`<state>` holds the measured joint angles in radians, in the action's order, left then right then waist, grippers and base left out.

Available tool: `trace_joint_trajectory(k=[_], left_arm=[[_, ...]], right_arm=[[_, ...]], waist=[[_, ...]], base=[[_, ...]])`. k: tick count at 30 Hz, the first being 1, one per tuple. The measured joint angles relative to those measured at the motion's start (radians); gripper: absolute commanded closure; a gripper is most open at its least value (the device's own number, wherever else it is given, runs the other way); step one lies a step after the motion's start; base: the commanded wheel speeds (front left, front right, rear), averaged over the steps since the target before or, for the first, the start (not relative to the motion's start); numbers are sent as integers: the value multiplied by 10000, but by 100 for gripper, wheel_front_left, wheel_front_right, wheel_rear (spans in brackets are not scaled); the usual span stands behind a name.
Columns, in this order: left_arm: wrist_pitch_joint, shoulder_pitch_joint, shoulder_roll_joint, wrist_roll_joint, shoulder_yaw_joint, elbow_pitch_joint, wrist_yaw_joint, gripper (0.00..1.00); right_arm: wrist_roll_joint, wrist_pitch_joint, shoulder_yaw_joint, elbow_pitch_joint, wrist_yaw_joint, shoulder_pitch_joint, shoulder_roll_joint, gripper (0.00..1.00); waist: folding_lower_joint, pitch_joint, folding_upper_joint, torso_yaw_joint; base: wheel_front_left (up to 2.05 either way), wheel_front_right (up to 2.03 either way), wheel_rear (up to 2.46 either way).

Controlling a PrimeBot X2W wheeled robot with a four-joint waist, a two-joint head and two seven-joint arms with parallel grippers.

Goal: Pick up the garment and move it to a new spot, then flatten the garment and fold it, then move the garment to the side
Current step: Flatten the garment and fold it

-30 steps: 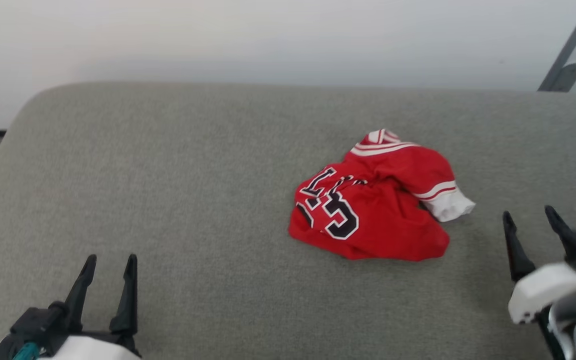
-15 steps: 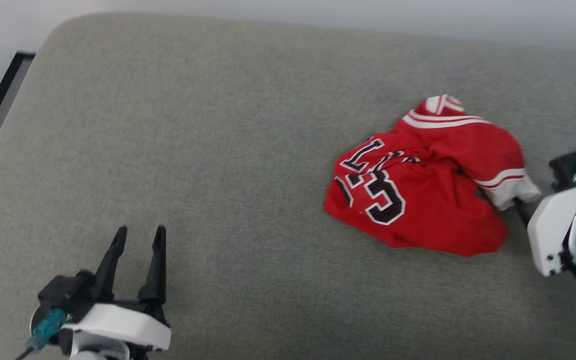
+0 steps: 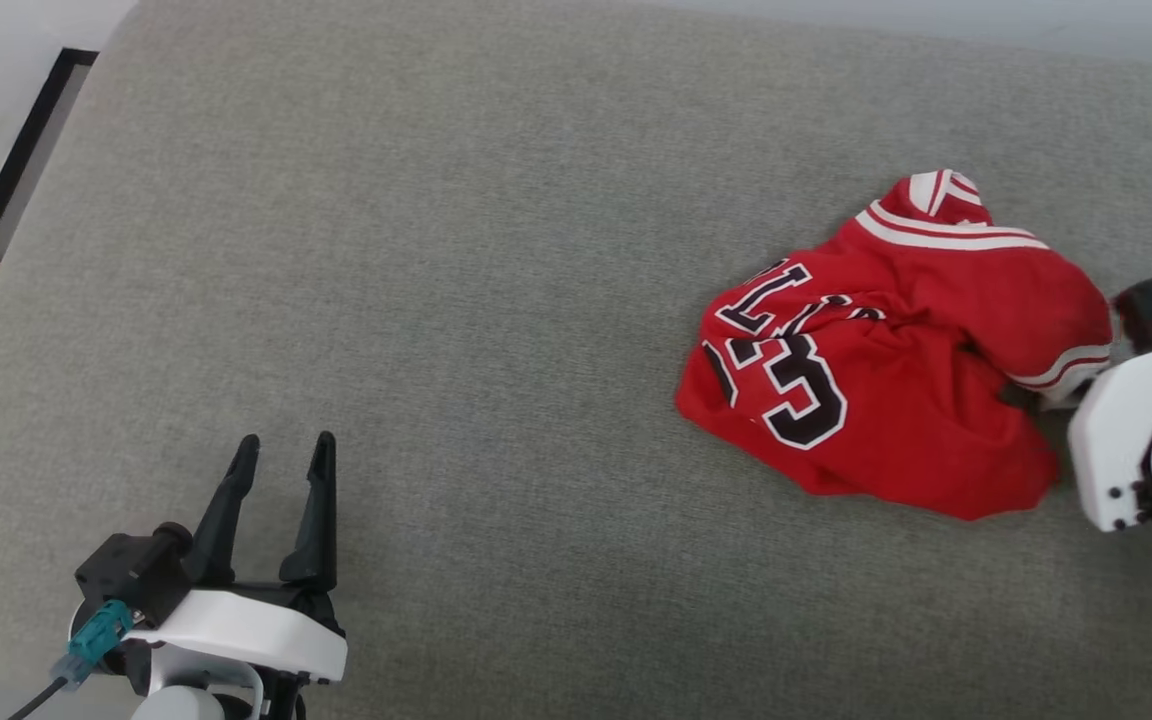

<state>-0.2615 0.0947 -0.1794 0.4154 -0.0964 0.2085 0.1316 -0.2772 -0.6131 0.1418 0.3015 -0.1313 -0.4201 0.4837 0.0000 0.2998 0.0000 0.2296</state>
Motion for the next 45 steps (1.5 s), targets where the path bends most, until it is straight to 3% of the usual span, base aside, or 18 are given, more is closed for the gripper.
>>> trace_joint_trajectory(k=[8, 16, 20, 26, 31, 35, 36, 37, 38, 45], left_arm=[[0, 3, -82, -2, 12, -36, 0, 0], [0, 15, -230, 0, -230, -73, 0, 0], [0, 124, -274, 8, -393, -63, 0, 0], [0, 193, -401, 73, -485, -29, 0, 0], [0, 199, -476, 75, -516, 4, 0, 0], [0, 199, -535, 77, -514, -12, 0, 0], [0, 200, -552, 79, -533, -13, 0, 0], [0, 200, -558, 81, -546, -10, 0, 0], [0, 200, -560, 86, -550, -10, 0, 0], [0, 201, -546, 132, -550, 63, 0, 0]], right_arm=[[345, 474, -2127, -430, 2, 585, -82, 100], [897, 222, -4332, -786, 2, 1560, 4, 100], [1578, 322, -5283, -431, 2, 1708, -19, 100], [3498, 779, -6663, 79, 2, 1614, -293, 100], [4660, 1243, -7453, 334, 2, 1412, -817, 100], [4717, 1580, -7413, 430, 2, 1210, -1283, 100], [4698, 1662, -7453, 431, 2, 1199, -1331, 68], [4729, 1827, -7473, 374, 2, 1185, -1363, 47], [4757, 1987, -7497, 272, 2, 1160, -1381, 0], [4780, 2240, -7049, -1421, 2, 1137, -1294, 0]], waist=[[0, -147, 1, -459], [0, -192, 0, -936], [0, -165, 0, -945], [0, -128, 0, -889], [0, -151, 0, -864], [0, -159, 0, -977], [-1, -159, 0, -1012], [0, -161, 0, -1047], [0, -163, 0, -1079], [0, -226, 0, -1181]], base=[[0, 0, 0], [0, 0, 0], [0, 0, 0], [0, 0, 0], [0, 0, 0], [0, 0, 0], [0, 0, 0], [0, 0, 0], [0, 0, 0], [0, 0, 0]])
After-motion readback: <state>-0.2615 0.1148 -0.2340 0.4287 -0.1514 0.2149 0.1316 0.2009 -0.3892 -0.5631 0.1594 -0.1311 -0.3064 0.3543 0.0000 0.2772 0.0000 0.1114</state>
